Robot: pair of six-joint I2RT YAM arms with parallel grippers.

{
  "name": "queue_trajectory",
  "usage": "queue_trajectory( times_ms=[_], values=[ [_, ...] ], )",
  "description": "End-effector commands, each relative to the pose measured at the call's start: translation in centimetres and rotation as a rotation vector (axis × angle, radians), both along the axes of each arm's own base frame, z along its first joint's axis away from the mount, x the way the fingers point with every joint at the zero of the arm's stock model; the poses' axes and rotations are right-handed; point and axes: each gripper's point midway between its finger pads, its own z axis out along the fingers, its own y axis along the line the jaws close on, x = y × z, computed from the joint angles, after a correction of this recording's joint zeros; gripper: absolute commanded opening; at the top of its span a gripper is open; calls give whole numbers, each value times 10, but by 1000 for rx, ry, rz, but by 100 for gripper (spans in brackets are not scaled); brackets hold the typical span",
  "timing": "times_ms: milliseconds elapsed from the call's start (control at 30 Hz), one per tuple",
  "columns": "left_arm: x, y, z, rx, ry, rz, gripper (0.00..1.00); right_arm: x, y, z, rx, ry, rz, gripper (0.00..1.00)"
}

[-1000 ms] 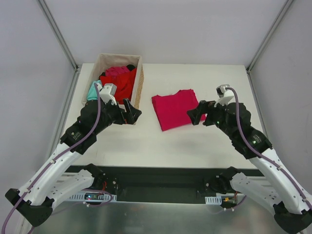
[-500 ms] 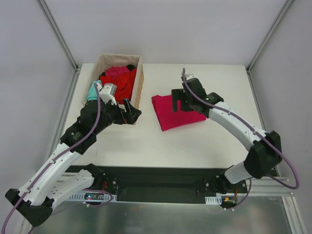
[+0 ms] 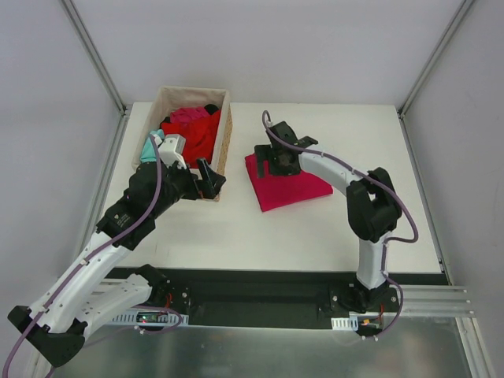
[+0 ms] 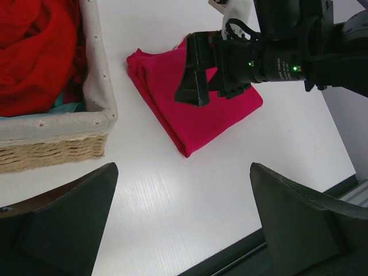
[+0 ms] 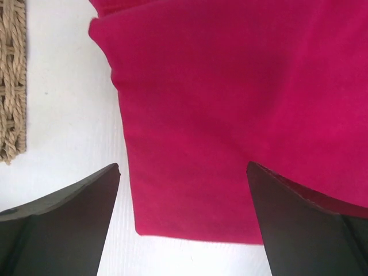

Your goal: Fold and stack the t-shirts

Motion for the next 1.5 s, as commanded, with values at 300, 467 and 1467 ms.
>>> queue_trajectory(
  times_ms=[300, 467, 1467],
  values=[
    [8, 1, 13, 19, -50, 15, 99, 9, 18, -32, 59, 84, -26, 96],
    [8, 4, 13, 35, -55, 21, 99, 11, 9, -57, 36, 140, -71, 96],
    [18, 18, 14, 92, -66, 101, 99, 113, -126, -73, 122, 294, -423, 97]
  ],
)
